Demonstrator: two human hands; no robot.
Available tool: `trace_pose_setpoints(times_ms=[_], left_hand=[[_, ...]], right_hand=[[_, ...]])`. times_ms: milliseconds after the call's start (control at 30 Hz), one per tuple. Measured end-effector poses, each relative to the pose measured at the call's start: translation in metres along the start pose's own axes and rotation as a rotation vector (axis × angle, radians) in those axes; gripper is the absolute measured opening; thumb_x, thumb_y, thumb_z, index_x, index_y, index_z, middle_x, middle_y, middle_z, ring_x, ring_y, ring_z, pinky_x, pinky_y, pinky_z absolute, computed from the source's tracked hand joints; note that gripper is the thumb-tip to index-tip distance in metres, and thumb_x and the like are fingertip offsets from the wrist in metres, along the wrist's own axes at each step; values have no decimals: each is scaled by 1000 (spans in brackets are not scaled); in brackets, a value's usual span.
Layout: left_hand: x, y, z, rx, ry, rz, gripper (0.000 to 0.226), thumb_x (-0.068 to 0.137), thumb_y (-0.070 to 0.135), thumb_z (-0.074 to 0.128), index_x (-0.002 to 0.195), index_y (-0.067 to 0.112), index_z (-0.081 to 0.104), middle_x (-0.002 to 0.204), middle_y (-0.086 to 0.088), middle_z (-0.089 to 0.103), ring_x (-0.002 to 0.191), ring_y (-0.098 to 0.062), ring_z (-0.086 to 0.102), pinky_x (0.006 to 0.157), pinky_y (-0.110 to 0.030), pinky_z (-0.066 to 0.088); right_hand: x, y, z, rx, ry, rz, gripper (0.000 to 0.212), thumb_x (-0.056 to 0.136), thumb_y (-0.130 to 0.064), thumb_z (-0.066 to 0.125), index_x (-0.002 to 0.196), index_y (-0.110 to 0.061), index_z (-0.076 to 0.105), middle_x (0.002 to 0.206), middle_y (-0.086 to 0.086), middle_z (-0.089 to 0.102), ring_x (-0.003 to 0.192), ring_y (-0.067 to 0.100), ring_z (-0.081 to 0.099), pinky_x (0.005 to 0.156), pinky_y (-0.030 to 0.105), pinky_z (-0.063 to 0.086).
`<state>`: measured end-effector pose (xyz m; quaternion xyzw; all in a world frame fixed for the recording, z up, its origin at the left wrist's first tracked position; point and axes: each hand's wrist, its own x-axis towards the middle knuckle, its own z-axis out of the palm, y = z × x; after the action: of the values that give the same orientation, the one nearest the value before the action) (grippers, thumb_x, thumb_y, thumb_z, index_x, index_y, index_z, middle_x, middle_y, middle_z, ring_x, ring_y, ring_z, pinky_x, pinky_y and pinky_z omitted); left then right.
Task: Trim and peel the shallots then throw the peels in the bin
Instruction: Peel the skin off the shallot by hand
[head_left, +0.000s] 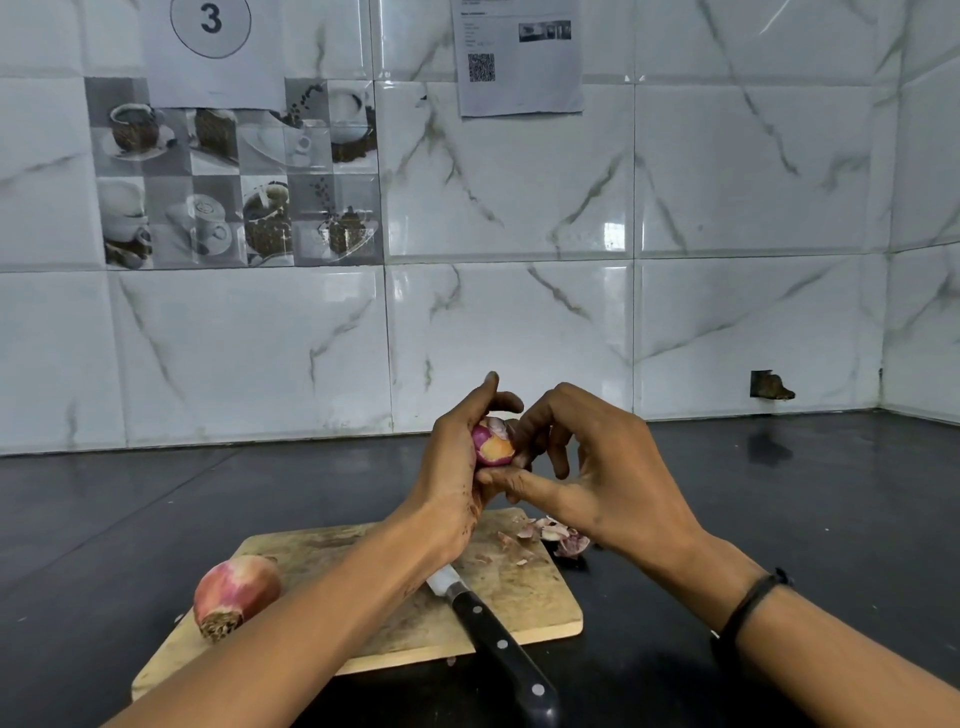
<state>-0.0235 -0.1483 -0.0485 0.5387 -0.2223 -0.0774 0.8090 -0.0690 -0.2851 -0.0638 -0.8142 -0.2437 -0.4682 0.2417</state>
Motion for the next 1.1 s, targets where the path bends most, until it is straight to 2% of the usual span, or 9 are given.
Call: trace_pose_setpoints(times_ms=[67,133,200,433,533,633,800,967,1100], left_hand=[[-1,1,1,-14,-27,22,36,96,40,58,70,20,72,72,-11,70,85,-30,57,69,-32,43],[-3,2,2,-10,-49,36,33,96,40,57,73,19,70,68,-9,69,71,-23,63,63,-28,45],[-4,3,3,4,-58,45,32,96,40,57,76,18,68,60,-6,64,55,-17,59,52,-23,45],[-5,4,4,-12,-78,52,30,98,35,54,82,11,63,55,-4,59,45,-13,58,45,-18,46],[-4,3,3,8,-71,64,30,98,34,54,82,11,64,55,-4,60,46,-12,58,46,-19,46],[-5,2,2,49,-51,72,31,99,36,53,80,14,67,59,-4,63,50,-13,58,55,-24,44],[-5,0,3,95,-31,94,44,99,35,52,62,24,72,57,-4,61,57,-17,58,64,-30,39],[-3,0,5,90,15,76,35,97,37,56,72,21,74,71,-14,52,75,-32,52,74,-41,41],[-3,0,3,40,4,25,39,95,36,57,63,23,74,61,-8,59,57,-20,55,59,-30,40]], right_hand=[[-1,-2,0,18,13,2,33,72,-49,85,89,-28,65,82,-14,63,69,14,59,59,32,49],[-1,-3,1,9,23,8,34,71,-46,87,89,-28,65,82,-14,63,69,15,59,57,28,47],[-2,-4,1,-1,27,5,34,71,-43,88,90,-27,64,83,-14,62,68,15,59,56,24,45],[-2,-5,1,12,35,-22,30,74,-36,86,92,-24,65,85,-13,61,68,16,58,57,14,40],[-2,-5,2,1,33,-24,30,75,-37,86,92,-25,66,85,-13,62,68,15,57,57,14,39],[-3,-4,2,-11,21,-21,29,75,-35,87,93,-25,66,85,-13,61,67,14,56,58,13,39],[-2,-2,3,6,-19,-10,26,79,-36,85,91,-25,65,84,-13,60,69,16,58,58,18,44],[-2,-2,5,15,-71,-31,23,82,-34,80,81,-21,61,78,-11,57,70,13,57,59,19,44],[-1,-4,1,69,-17,24,29,76,-34,88,81,-22,62,76,-10,62,67,13,58,59,14,44]])
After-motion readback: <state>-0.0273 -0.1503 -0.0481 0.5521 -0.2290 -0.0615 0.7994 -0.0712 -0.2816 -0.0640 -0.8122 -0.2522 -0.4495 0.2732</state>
